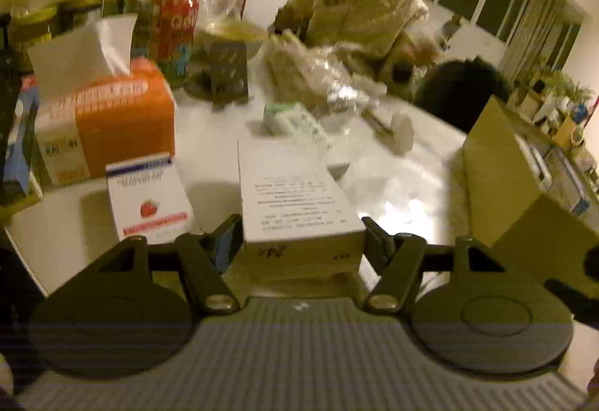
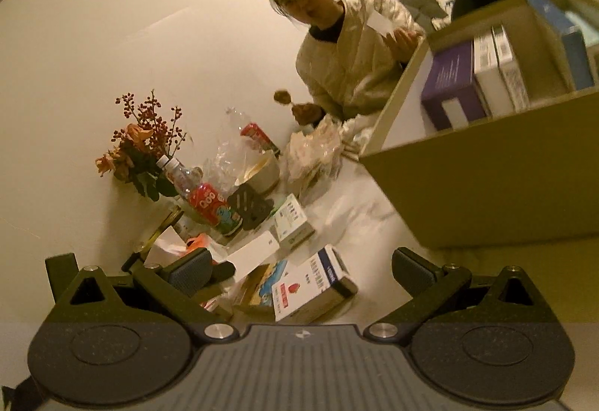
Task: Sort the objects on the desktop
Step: 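Lift the white box with the left gripper toward the right gripper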
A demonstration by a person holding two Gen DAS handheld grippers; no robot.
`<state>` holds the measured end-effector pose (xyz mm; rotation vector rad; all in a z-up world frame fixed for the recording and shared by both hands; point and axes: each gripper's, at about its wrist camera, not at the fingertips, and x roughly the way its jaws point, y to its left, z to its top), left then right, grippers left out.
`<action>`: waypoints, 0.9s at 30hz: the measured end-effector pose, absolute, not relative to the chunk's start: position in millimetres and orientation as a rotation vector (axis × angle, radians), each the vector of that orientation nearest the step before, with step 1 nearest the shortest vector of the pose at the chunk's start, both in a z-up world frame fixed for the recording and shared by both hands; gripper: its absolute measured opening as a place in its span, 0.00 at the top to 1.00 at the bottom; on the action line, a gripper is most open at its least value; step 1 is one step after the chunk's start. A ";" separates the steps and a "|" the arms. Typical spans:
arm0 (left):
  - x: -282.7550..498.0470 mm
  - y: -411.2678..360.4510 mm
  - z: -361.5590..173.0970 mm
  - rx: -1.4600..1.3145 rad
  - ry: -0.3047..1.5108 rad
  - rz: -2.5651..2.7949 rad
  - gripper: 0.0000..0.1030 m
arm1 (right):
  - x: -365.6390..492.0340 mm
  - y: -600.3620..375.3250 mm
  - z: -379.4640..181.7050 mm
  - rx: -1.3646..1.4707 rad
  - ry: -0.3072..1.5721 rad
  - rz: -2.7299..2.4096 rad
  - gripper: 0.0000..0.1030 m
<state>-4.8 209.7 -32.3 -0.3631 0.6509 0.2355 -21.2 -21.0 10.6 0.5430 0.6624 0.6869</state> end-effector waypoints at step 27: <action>3.2 222.0 -48.3 -0.398 0.691 0.227 0.40 | -9.8 -9.5 -5.0 0.577 0.733 0.690 0.00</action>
